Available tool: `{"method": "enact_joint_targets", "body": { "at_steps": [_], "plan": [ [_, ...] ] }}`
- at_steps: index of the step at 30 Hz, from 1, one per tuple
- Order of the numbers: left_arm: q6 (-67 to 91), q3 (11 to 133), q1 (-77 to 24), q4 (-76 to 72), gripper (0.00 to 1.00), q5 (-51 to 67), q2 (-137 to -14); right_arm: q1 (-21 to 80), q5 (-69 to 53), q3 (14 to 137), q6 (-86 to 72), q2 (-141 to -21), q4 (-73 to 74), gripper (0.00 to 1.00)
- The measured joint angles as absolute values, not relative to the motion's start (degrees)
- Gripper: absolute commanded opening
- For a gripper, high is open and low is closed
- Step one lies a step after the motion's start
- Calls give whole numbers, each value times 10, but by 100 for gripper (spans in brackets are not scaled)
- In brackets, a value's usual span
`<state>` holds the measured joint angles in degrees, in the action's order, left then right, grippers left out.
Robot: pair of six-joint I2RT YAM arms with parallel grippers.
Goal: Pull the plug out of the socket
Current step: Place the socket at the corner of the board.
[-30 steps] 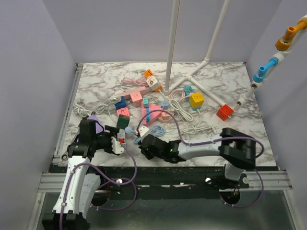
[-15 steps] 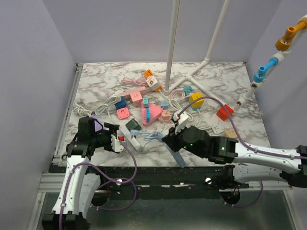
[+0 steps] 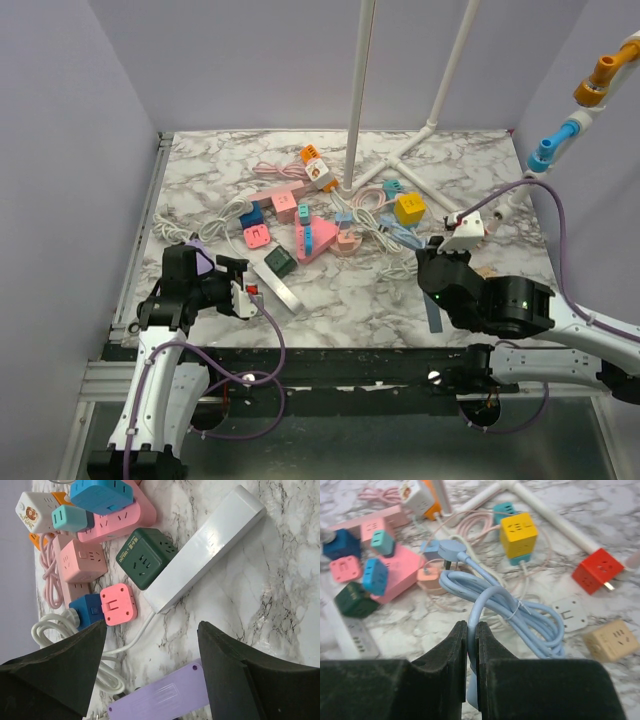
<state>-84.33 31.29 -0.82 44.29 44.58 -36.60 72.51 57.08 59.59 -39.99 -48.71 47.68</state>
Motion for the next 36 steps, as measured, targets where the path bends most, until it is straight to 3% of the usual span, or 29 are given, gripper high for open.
{"method": "enact_joint_targets", "body": {
  "at_steps": [7,16,18,21,26,27,31,36],
  "plan": [
    [-843,315,-8,446,75,447,-361,655,632,583,-432,-515,522,1],
    [-844,315,-8,458,75,449,-346,350,509,497,-336,-614,394,1],
    [-844,315,-8,461,75,449,-342,336,495,497,-324,-627,377,9],
    [-846,315,-8,463,76,450,-340,334,476,497,-315,-655,351,32],
    [-846,315,-8,464,76,455,-340,334,446,498,-313,-695,328,83],
    [-846,315,-8,464,76,456,-340,334,443,498,-314,-695,327,88],
    [-844,315,-8,464,76,457,-344,334,435,521,-303,-694,327,100],
    [-829,329,-8,461,76,459,-357,337,391,580,-278,-686,325,100]
  ]
}}
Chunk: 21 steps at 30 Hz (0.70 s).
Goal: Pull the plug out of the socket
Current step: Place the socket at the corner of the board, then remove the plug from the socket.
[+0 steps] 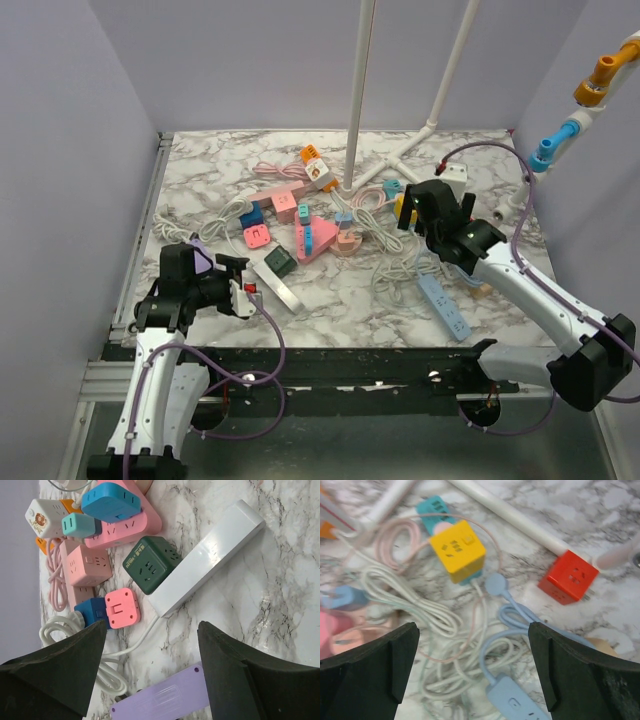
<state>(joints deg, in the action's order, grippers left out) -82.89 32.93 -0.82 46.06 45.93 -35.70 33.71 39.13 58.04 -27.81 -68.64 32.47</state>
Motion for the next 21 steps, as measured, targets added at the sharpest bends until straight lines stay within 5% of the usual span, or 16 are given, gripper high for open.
{"method": "enact_joint_targets", "body": {
  "at_steps": [13,21],
  "plan": [
    [-1043,271,-46,464,86,471,-333,450,315,690,-285,-761,309,100],
    [-1113,360,-191,482,87,431,-533,449,290,681,-291,-760,302,100]
  ]
}}
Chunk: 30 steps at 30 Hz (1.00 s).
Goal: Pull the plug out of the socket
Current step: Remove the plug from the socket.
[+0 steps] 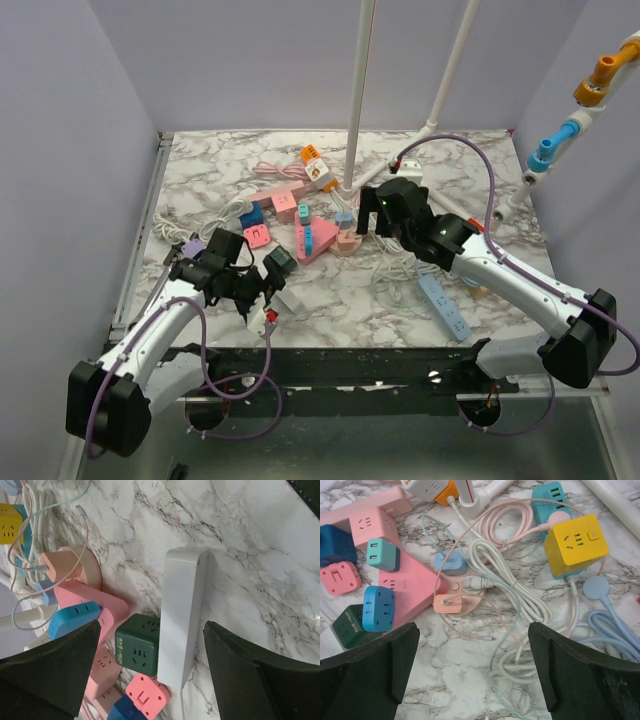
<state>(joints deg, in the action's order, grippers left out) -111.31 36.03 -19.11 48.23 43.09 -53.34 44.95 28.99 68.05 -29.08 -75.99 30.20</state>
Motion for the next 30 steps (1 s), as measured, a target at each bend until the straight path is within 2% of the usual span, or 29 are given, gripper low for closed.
{"method": "enact_joint_targets", "body": {
  "at_steps": [7,19,22,26,28,30],
  "plan": [
    [-1138,423,-246,511,87,389,-643,449,269,680,-290,-758,284,100],
    [-1118,439,-303,489,88,298,-753,449,241,679,-283,-758,264,100],
    [-1096,462,-308,490,78,286,-787,449,232,677,-282,-758,257,100],
    [-1081,485,-309,485,54,274,-813,449,228,670,-282,-758,253,100],
    [-1082,480,-310,483,49,270,-812,449,228,667,-282,-758,253,100],
    [-1085,462,-313,469,49,266,-805,449,227,665,-282,-758,252,99]
  ]
}}
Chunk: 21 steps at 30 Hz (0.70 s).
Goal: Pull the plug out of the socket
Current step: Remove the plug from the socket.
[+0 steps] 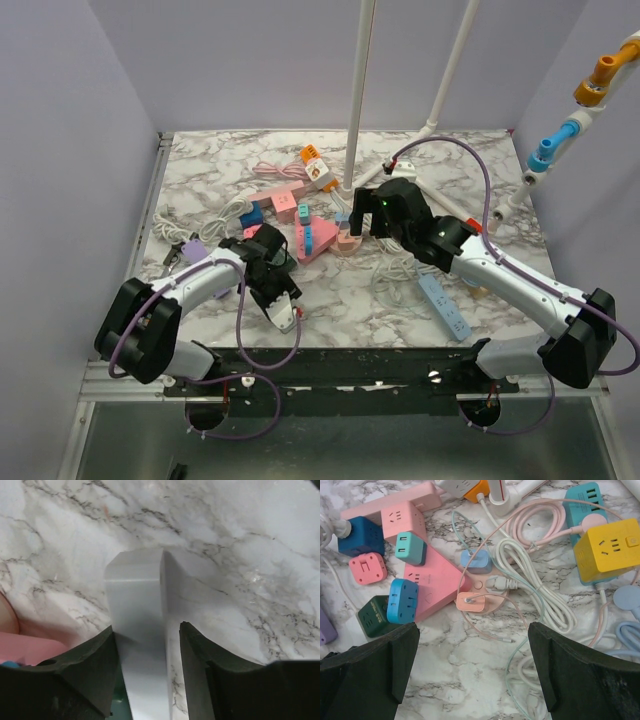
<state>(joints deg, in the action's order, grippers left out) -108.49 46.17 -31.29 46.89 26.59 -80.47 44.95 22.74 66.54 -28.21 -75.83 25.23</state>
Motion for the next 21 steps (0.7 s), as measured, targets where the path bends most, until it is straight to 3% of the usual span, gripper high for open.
{"method": "enact_joint_targets", "body": {
  "at_steps": [8,12,16,21],
  "plan": [
    [-1112,371,-315,416,52,258,-749,449,223,665,-283,-758,249,99],
    [-1113,362,-316,393,36,258,-743,449,217,660,-285,-756,247,98],
    [-1108,344,-316,356,1,260,-734,449,212,654,-285,-752,245,97],
    [-1105,290,-315,283,0,266,-685,449,193,651,-287,-752,240,100]
  ]
}}
